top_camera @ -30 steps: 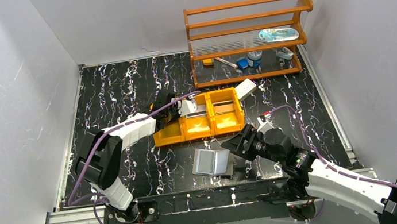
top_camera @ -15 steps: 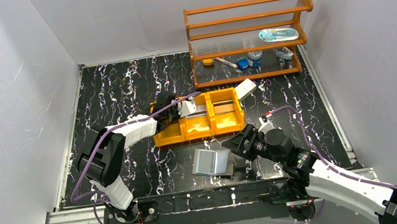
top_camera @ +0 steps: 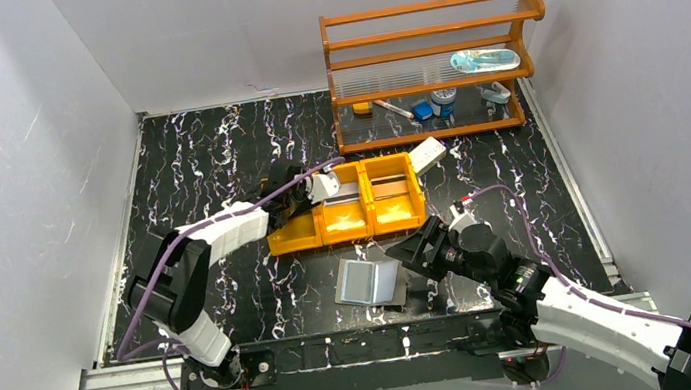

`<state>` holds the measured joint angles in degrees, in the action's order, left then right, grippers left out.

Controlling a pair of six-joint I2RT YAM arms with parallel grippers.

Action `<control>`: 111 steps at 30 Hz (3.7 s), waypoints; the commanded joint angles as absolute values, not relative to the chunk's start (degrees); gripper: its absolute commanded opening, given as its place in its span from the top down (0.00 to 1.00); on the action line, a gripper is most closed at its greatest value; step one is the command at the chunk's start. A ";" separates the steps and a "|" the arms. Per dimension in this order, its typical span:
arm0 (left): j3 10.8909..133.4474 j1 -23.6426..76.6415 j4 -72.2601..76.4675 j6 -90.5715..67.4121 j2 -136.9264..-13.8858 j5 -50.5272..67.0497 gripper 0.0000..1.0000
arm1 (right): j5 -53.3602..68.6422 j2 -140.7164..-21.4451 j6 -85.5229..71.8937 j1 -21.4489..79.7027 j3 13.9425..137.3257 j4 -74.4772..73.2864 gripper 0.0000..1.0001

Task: Take the credit cards out of the card holder

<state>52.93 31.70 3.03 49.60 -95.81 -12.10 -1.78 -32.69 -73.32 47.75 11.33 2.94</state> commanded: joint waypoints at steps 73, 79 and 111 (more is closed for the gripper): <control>37.94 31.61 -23.20 -21.88 -51.32 -8.42 0.02 | -14.21 -94.79 -68.94 63.02 59.63 -26.66 0.27; 37.99 31.63 -23.20 -21.88 -51.93 -8.24 0.02 | -14.54 -94.02 -67.08 63.02 61.08 -27.74 0.22; 38.12 31.64 -23.38 -21.80 -52.71 -9.14 0.02 | -13.97 -93.39 -67.69 63.02 56.06 -23.01 0.33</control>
